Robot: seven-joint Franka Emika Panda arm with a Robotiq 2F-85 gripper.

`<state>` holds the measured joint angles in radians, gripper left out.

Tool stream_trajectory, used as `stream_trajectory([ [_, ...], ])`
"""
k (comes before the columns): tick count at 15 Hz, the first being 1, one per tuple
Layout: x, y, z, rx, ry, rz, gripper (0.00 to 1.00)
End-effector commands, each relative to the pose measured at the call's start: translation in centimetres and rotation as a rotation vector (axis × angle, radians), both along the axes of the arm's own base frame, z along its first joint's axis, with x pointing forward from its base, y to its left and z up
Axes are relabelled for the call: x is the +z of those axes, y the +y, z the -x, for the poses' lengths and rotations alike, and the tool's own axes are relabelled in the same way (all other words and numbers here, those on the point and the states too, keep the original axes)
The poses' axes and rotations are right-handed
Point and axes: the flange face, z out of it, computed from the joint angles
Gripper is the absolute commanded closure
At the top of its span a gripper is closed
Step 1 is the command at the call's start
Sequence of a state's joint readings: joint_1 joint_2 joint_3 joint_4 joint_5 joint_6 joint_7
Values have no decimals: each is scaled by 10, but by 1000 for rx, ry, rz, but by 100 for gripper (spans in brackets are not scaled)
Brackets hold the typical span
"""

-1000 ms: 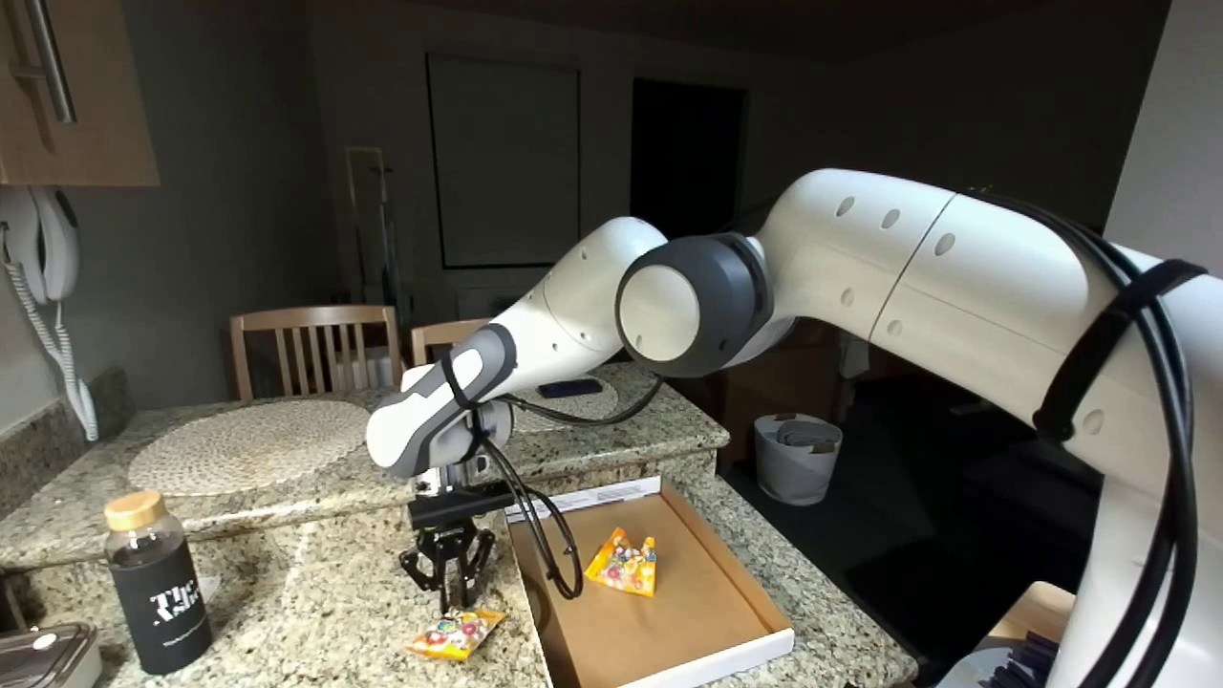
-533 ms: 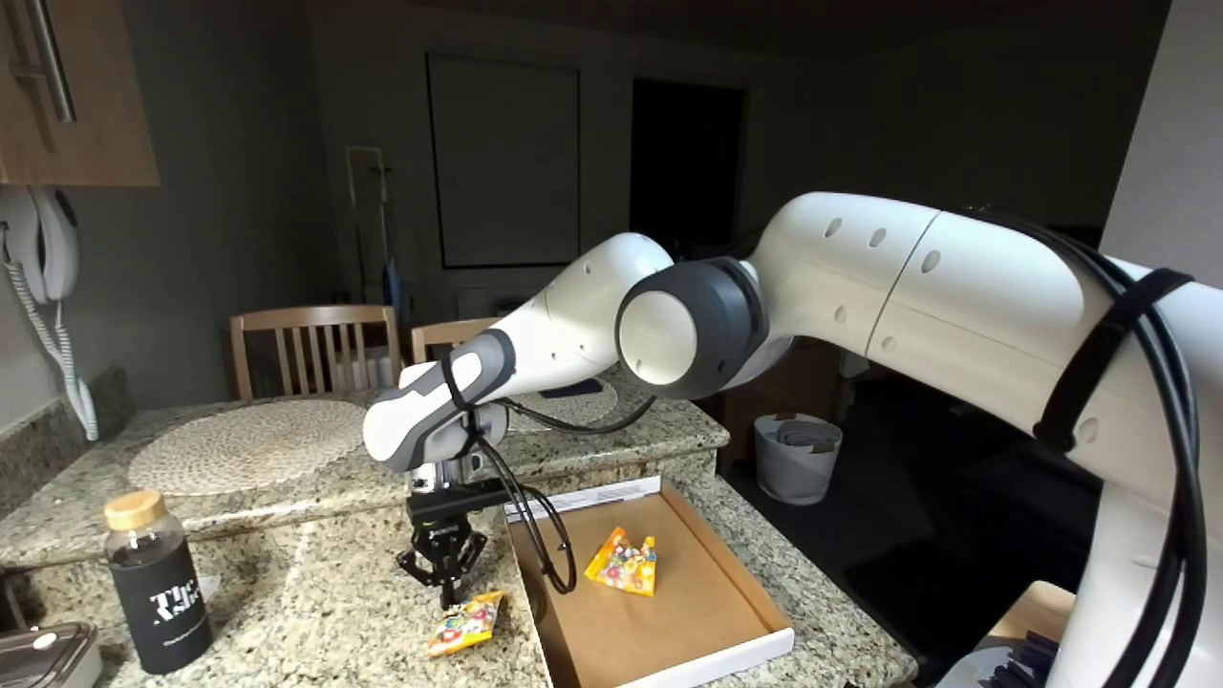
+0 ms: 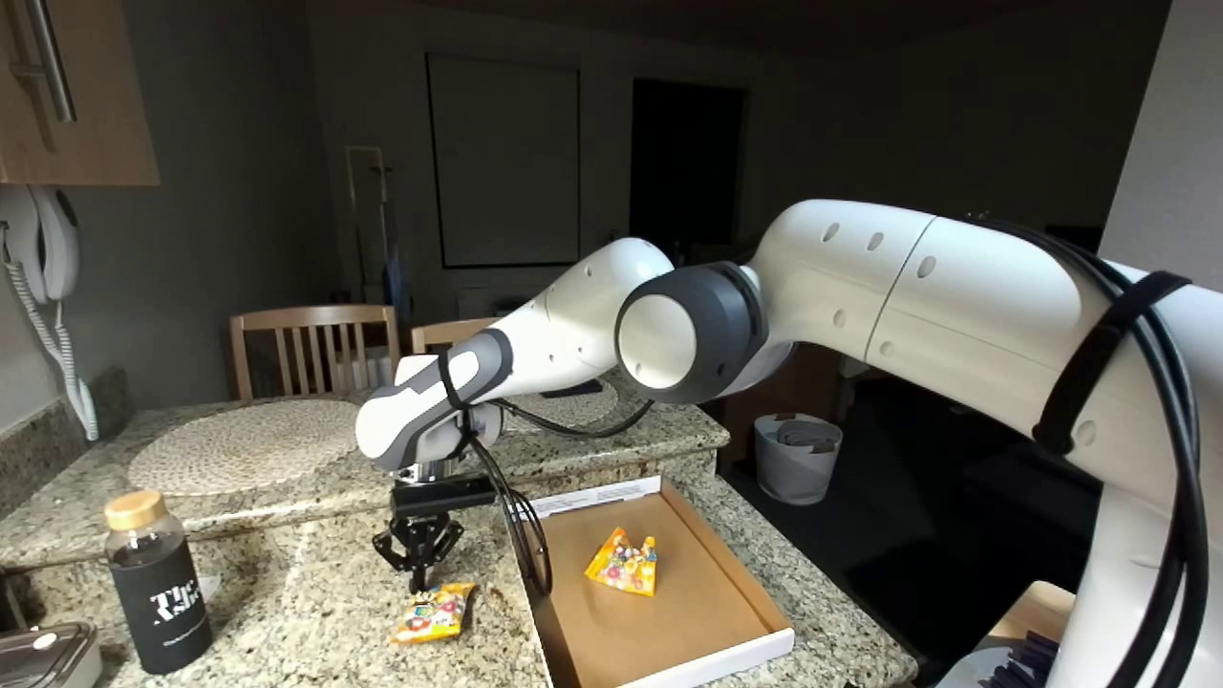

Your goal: Put the sachets in the box

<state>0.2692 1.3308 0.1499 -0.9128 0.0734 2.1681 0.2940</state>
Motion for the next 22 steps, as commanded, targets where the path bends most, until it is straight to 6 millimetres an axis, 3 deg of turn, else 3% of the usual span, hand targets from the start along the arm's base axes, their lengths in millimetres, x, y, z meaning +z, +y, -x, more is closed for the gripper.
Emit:
stream_trajectory([
  [1,13,-7,-5,-28,-103,-68,95],
  [10,29,-27,17,-127,-287,-135,94],
  [13,52,-48,24,-169,-276,-159,94],
  [16,60,-57,24,-179,-177,-164,96],
  [17,61,-60,25,-193,-152,-142,70],
  [18,62,-62,27,-199,-123,-132,69],
  [22,46,-70,26,-197,-9,-96,46],
])
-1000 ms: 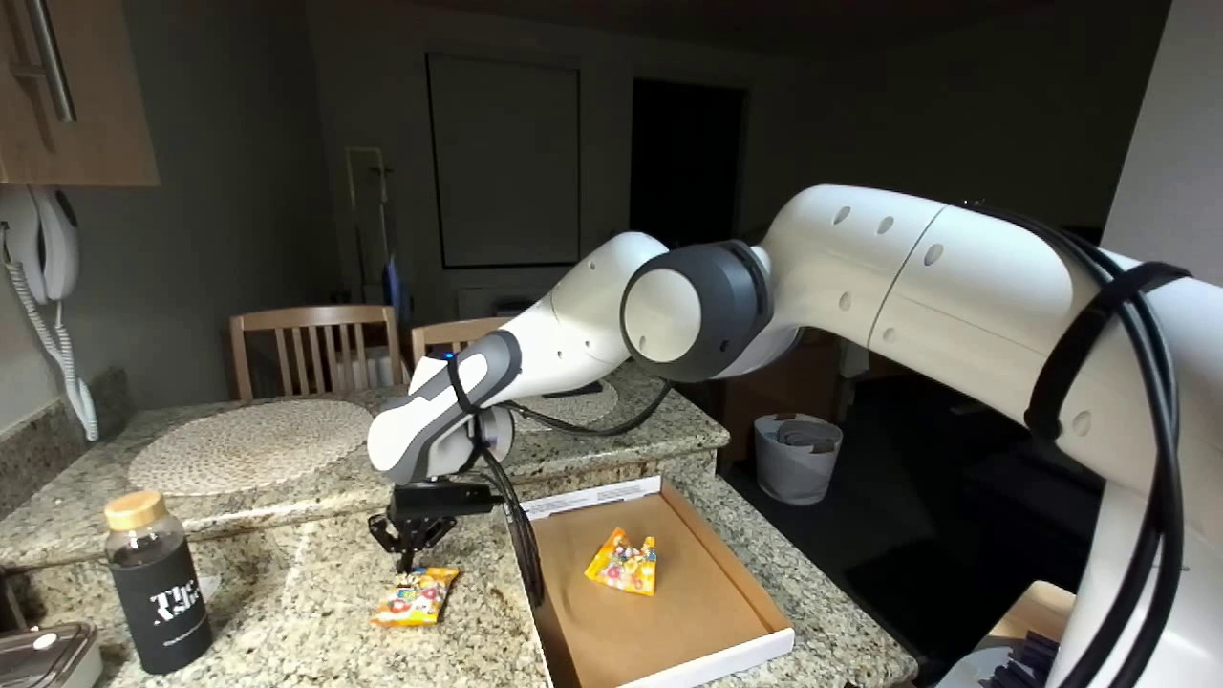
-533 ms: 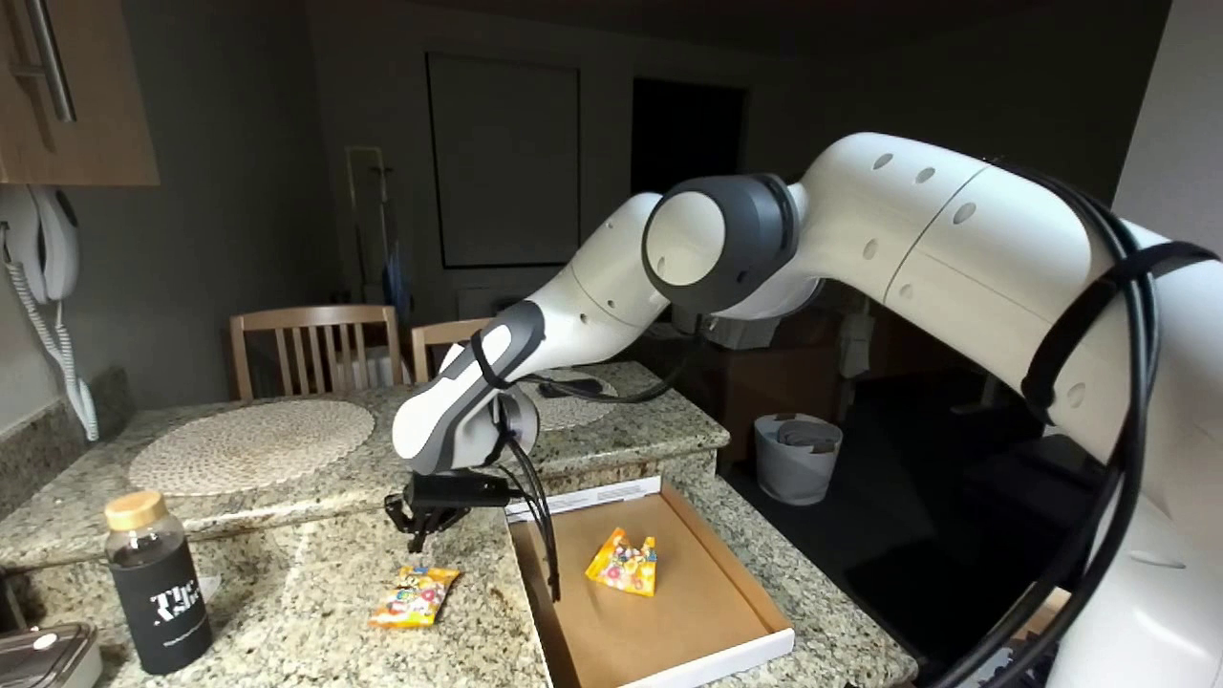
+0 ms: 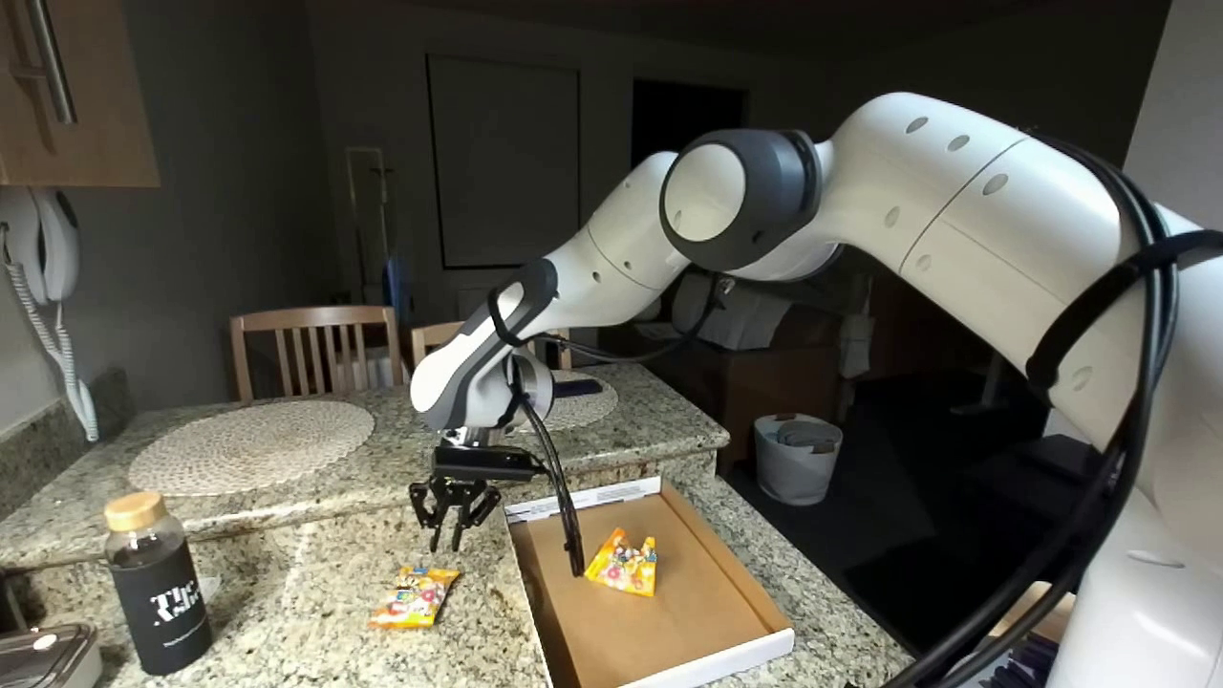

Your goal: Put the sachets in the box

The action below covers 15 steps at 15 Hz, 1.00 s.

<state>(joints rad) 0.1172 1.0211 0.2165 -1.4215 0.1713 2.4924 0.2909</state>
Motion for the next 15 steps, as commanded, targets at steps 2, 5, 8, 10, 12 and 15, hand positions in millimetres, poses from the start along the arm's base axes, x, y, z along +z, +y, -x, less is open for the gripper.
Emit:
stream_trajectory([
  [2,-14,-13,5,9,134,3,33],
  [5,-26,-17,0,34,165,-16,13],
  [8,-38,-13,-9,74,132,-41,0],
  [10,-46,-12,-13,105,136,-60,0],
  [12,-53,-11,-13,141,160,-76,0],
  [15,-62,-6,-13,197,203,-86,0],
])
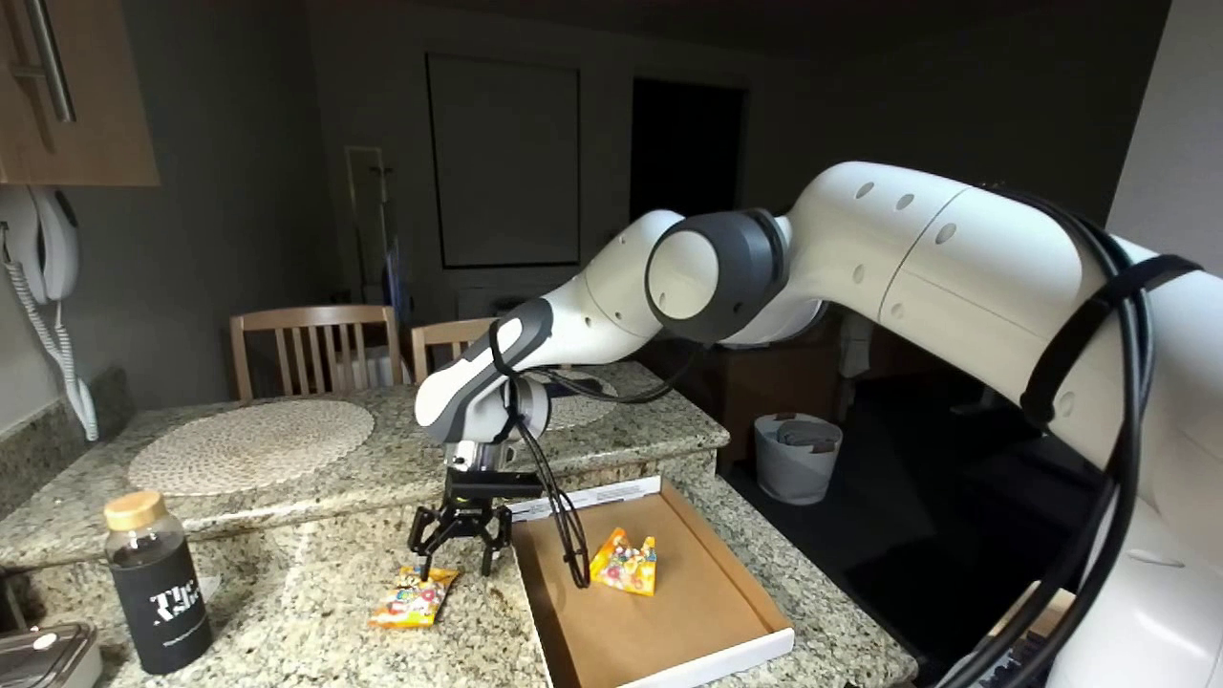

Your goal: Put the sachets in the box

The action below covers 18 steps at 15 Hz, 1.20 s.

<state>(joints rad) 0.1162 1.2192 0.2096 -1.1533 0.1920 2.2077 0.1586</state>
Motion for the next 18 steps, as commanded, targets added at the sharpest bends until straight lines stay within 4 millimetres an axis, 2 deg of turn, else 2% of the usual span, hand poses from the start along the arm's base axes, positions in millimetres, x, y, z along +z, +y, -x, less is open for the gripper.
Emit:
stream_trajectory([
  [1,-6,2,-6,59,34,-65,0],
  [11,-13,12,-23,117,-10,-140,0],
  [12,-12,12,-22,124,-9,-145,21],
  [18,-12,15,-25,136,-1,-179,61],
])
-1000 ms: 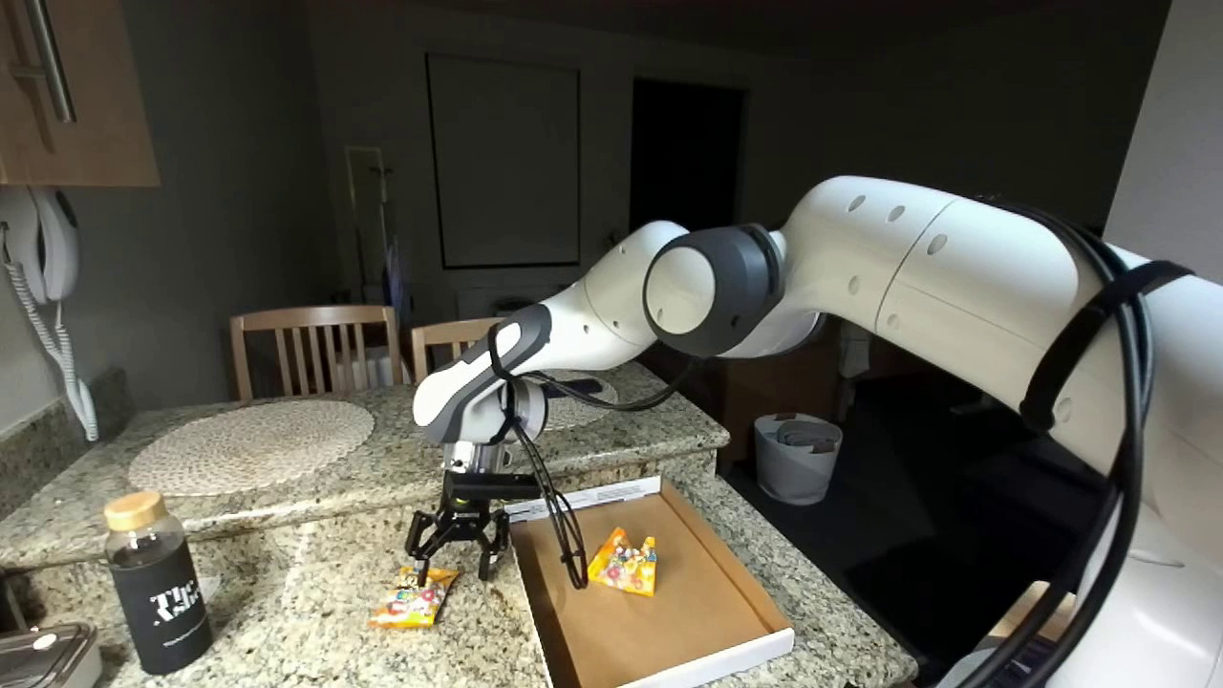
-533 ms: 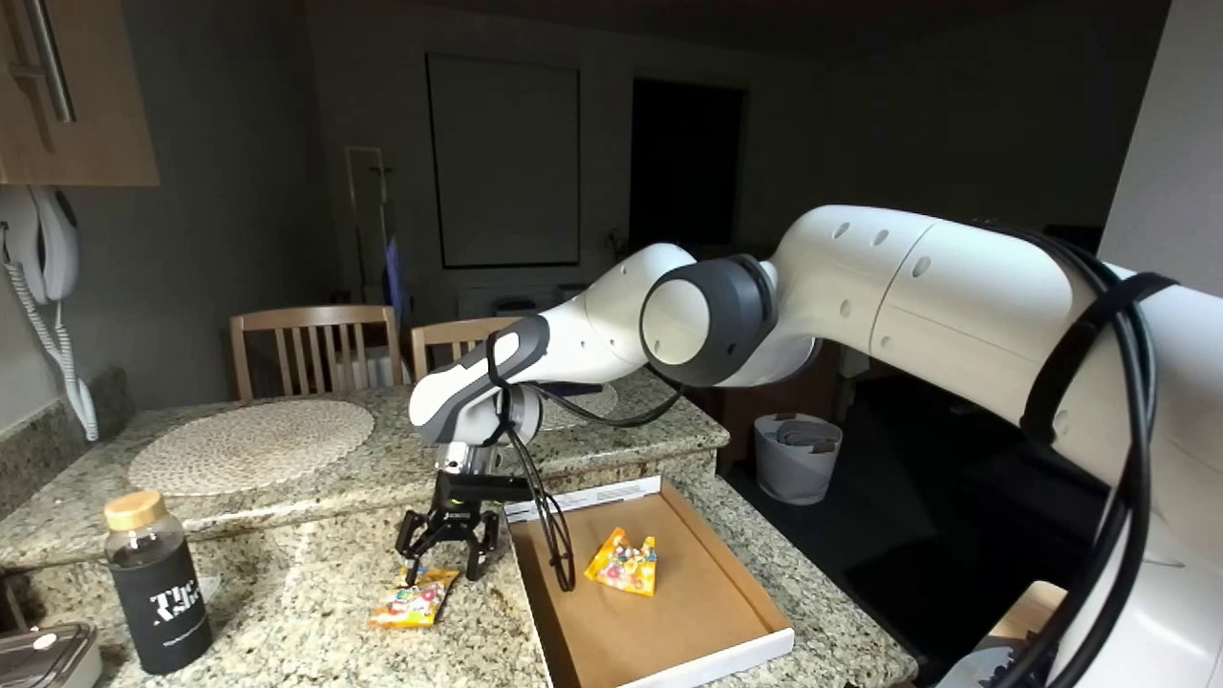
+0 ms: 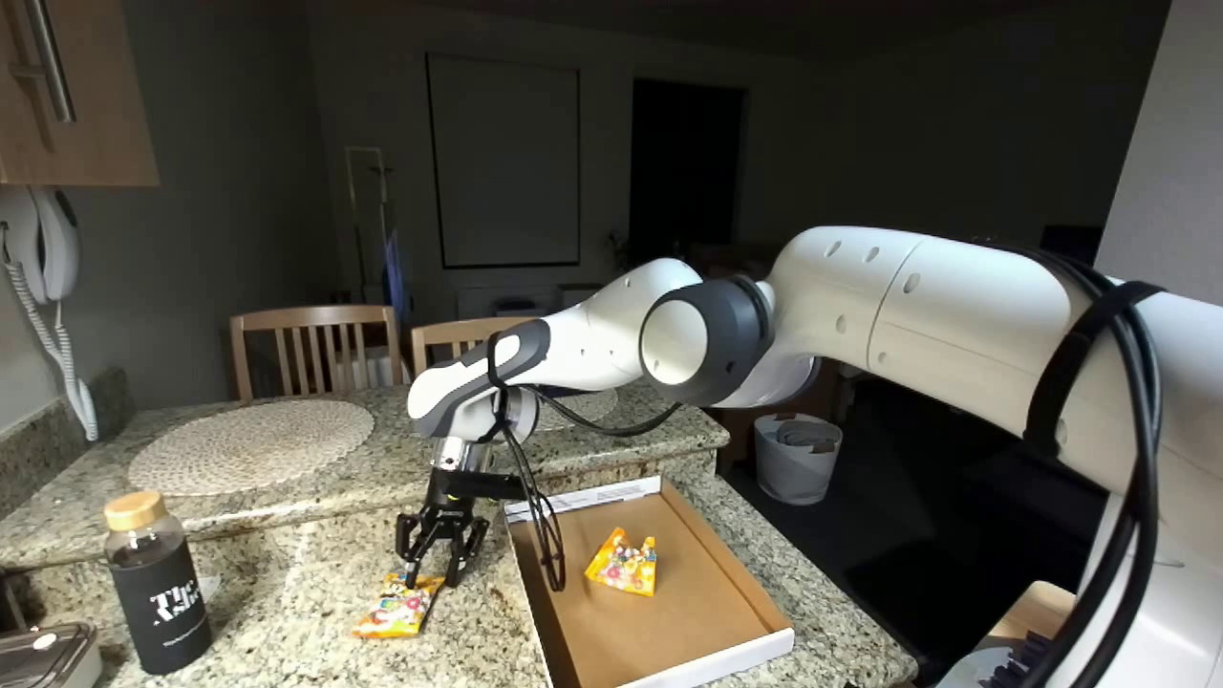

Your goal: Put the sachets in the box

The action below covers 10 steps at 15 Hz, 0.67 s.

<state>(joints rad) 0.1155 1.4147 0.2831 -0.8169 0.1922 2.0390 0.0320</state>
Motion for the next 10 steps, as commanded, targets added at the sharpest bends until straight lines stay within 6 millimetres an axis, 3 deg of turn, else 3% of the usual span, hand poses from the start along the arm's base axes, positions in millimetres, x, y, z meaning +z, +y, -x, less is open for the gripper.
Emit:
stream_trajectory([
  [1,-3,-1,-2,19,8,-54,66],
  [5,-5,-1,-3,11,7,-72,93],
  [9,-2,-2,-5,9,0,-94,100],
  [10,-1,-3,-6,3,-7,-102,97],
])
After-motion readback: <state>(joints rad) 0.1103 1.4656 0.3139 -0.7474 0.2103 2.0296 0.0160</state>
